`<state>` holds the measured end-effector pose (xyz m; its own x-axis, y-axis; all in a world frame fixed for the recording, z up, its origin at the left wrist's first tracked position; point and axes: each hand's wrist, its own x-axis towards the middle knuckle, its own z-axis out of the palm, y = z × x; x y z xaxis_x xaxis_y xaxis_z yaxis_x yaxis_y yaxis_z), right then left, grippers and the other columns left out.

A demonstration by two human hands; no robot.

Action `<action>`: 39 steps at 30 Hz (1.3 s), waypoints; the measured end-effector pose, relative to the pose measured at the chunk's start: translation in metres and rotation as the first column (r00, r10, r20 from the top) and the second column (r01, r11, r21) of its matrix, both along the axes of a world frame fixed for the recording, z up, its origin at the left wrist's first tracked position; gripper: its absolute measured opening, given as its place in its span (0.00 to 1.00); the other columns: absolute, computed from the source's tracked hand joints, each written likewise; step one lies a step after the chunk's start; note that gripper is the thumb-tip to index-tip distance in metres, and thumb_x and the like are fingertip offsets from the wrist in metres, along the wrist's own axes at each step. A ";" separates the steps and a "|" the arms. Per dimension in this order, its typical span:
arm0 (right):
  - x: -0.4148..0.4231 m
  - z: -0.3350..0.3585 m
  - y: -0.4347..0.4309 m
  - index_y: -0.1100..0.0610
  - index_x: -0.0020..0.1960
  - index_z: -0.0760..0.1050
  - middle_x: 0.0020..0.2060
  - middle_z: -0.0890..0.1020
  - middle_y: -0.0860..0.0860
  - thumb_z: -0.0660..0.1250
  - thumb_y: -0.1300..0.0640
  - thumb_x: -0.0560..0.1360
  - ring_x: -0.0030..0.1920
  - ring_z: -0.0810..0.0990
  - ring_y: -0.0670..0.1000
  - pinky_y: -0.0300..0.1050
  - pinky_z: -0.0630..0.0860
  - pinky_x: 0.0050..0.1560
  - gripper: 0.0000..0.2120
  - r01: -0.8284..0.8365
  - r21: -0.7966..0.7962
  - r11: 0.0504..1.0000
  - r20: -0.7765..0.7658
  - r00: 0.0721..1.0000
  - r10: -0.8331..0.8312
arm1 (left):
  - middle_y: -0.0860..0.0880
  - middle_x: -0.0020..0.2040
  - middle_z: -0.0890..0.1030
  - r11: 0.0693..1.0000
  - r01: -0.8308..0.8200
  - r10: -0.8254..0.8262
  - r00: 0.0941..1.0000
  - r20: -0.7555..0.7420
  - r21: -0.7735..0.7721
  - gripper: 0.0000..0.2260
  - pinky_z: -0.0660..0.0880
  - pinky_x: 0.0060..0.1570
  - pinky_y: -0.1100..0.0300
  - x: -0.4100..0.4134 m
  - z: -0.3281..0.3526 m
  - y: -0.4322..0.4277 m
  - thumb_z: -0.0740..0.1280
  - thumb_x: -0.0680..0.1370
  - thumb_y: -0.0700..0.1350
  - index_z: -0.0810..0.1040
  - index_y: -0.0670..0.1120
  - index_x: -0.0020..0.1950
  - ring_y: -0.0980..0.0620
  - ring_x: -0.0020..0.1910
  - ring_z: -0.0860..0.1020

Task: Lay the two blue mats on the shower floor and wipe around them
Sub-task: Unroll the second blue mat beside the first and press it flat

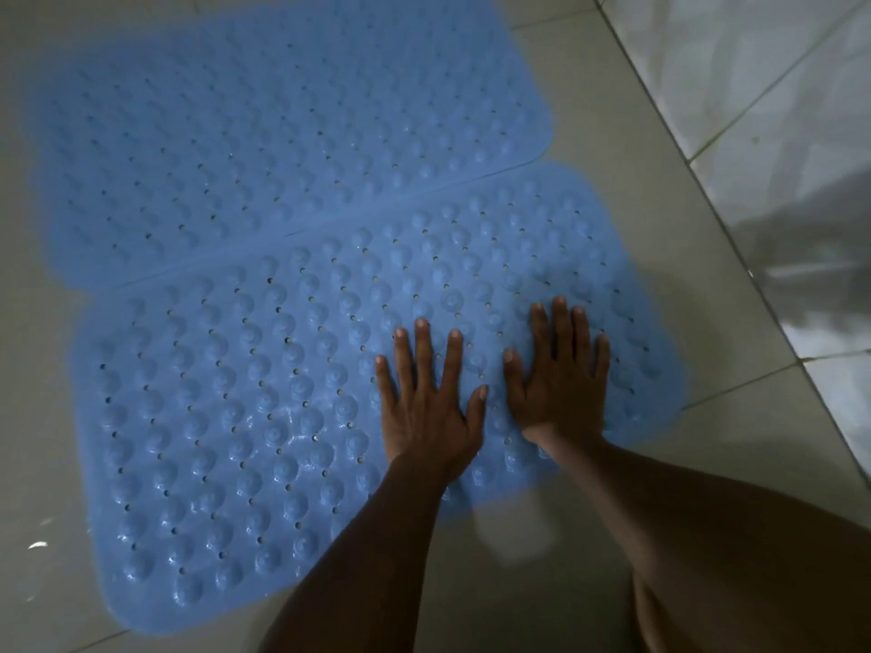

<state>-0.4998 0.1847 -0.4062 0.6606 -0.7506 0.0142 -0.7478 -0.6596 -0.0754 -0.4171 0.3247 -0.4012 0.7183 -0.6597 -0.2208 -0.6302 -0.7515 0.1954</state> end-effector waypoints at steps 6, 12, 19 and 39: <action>0.000 0.001 -0.003 0.53 0.80 0.55 0.80 0.56 0.54 0.50 0.38 0.80 0.80 0.52 0.57 0.63 0.50 0.77 0.33 -0.012 0.038 0.999 -0.010 1.000 0.012 | 0.42 0.83 0.38 0.999 0.018 -0.018 1.000 0.004 0.029 0.33 0.40 0.78 0.36 0.002 -0.001 0.000 0.45 0.82 0.65 0.43 0.53 0.84 0.40 0.81 0.36; 0.001 0.001 -0.004 0.53 0.81 0.54 0.81 0.55 0.55 0.50 0.37 0.80 0.80 0.51 0.58 0.64 0.50 0.77 0.34 -0.028 0.044 0.999 -0.025 0.999 0.029 | 0.41 0.83 0.39 0.997 0.027 -0.026 1.000 -0.011 0.066 0.33 0.43 0.77 0.34 0.003 -0.001 -0.001 0.44 0.82 0.66 0.43 0.53 0.84 0.39 0.81 0.37; 0.001 0.001 -0.007 0.54 0.80 0.55 0.80 0.55 0.57 0.51 0.37 0.79 0.80 0.52 0.60 0.66 0.50 0.76 0.35 -0.053 0.116 0.992 -0.030 0.998 0.057 | 0.42 0.78 0.24 0.969 0.078 -0.058 0.994 -0.090 0.234 0.33 0.35 0.76 0.36 0.008 0.020 -0.008 0.37 0.81 0.66 0.28 0.52 0.80 0.39 0.77 0.26; 0.093 0.076 0.095 0.51 0.81 0.49 0.80 0.53 0.56 0.49 0.38 0.81 0.81 0.47 0.57 0.65 0.48 0.76 0.33 -0.292 0.333 0.897 0.032 0.954 0.298 | 0.47 0.83 0.35 0.950 -0.234 0.262 0.958 -0.118 0.208 0.32 0.37 0.79 0.43 0.051 0.089 0.112 0.40 0.82 0.66 0.33 0.55 0.81 0.44 0.81 0.35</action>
<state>-0.4073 0.2802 -0.3304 0.8501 -0.4805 -0.2155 -0.5263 -0.7899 -0.3149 -0.3663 0.4371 -0.3119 0.8058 -0.4009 -0.4359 -0.3956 -0.9121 0.1077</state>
